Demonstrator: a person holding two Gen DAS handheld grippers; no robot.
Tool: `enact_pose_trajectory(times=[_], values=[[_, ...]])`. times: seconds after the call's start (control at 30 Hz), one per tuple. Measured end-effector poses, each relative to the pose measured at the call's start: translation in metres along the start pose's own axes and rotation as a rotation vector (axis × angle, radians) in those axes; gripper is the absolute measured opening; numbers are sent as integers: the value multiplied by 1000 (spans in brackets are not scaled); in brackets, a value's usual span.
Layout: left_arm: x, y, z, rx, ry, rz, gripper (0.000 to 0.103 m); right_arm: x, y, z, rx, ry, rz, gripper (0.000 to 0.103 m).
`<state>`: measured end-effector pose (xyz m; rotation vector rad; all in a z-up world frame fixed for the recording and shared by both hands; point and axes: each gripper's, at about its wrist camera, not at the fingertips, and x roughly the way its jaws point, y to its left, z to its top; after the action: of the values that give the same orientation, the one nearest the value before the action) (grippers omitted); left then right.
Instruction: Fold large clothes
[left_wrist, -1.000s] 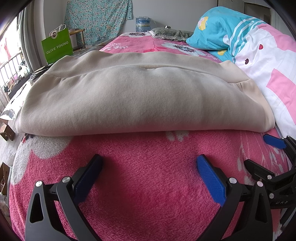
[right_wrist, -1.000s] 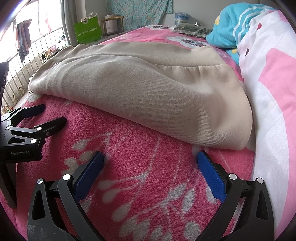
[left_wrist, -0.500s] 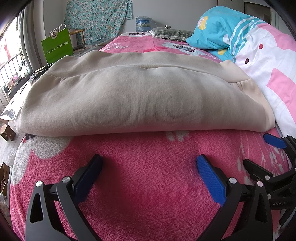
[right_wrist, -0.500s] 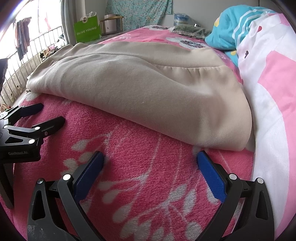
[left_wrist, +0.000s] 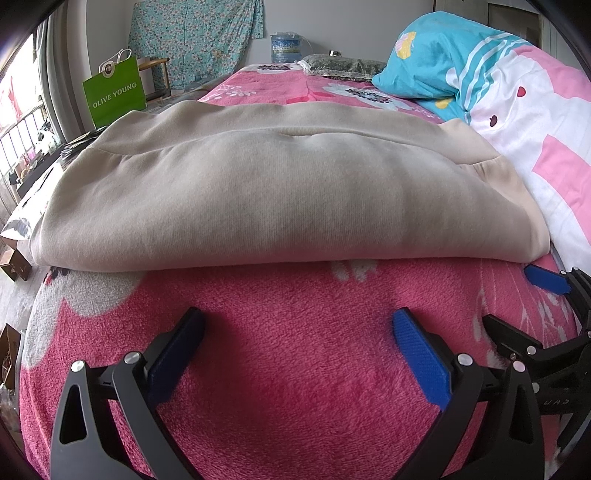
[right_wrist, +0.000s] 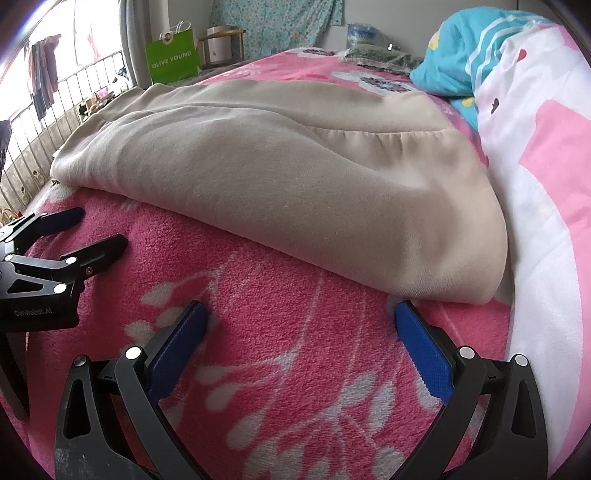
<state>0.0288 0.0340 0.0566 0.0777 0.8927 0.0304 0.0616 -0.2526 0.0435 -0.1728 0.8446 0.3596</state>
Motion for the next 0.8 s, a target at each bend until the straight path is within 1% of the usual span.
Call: enact_pose_trajectory(times=[0.8], values=[[0, -1, 1, 0, -1, 0, 99, -4, 0, -6, 1, -16, 2, 98]])
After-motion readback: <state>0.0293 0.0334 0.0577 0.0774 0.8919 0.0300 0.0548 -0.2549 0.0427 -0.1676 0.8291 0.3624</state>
